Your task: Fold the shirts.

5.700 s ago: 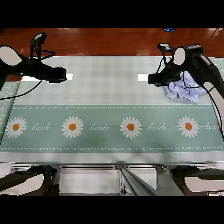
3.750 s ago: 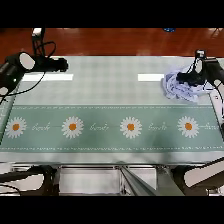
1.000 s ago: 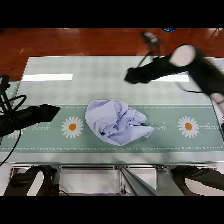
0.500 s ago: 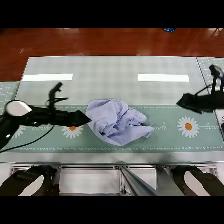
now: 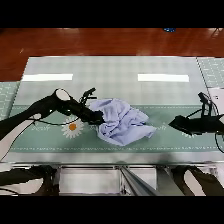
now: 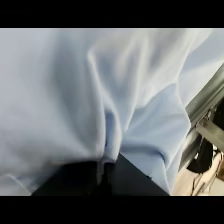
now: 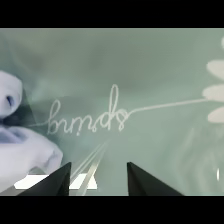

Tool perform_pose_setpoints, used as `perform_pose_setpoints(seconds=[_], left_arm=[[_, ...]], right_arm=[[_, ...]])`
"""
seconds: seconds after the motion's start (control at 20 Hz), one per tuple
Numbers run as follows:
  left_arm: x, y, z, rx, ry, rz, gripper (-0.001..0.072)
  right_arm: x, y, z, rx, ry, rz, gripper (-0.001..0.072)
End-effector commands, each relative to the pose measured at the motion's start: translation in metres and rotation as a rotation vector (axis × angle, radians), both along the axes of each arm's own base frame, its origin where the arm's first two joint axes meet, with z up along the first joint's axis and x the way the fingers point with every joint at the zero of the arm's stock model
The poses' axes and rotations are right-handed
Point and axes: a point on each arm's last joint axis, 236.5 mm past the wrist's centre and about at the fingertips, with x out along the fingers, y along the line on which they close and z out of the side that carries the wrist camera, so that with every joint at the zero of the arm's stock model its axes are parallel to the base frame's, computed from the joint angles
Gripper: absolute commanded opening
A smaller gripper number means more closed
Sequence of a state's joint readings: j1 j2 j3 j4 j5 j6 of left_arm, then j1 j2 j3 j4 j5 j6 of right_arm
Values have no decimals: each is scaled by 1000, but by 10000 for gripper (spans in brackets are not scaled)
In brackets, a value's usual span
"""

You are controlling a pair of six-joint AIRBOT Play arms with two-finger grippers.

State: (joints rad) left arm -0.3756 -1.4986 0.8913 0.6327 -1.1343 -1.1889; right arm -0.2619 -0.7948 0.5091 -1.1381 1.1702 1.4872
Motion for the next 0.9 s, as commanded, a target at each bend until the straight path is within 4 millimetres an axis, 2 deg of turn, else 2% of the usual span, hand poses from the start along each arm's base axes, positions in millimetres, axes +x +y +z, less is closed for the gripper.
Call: perform_pose_setpoints(seconds=[0.0, 0.15, 0.35, 0.5, 0.55, 0.6, 0.65, 0.7, 0.75, 0.85], left_arm=[[1, -9, 3, -37, 18, -99, 23], [14, -11, 12, -50, -19, -92, 23], [20, -9, 14, -52, -27, -78, 23], [23, -7, 14, -51, -30, -70, 23], [24, -7, 13, -50, -35, -65, 23], [27, -6, 14, -50, -40, -59, 23], [33, -4, 19, -56, -50, -51, 23], [44, 1, 30, -68, -78, -32, 23], [59, 8, 47, -84, -122, -7, 23], [101, 31, 103, -118, -269, 83, 23]], right_arm=[[-24, 24, -18, 84, 72, 15, 407], [-29, 63, -27, 177, 59, 38, 407], [8, 104, -27, 277, -21, -33, 407], [16, 133, -50, 314, 22, -46, 396], [18, 141, -57, 311, 35, -24, 297], [23, 148, -57, 311, 36, 18, 117], [31, 158, -47, 327, 8, 96, 19], [46, 166, -23, 346, -49, 175, 19], [65, 169, 6, 351, -118, 223, 19], [116, 155, 89, 282, -319, 286, 19]])
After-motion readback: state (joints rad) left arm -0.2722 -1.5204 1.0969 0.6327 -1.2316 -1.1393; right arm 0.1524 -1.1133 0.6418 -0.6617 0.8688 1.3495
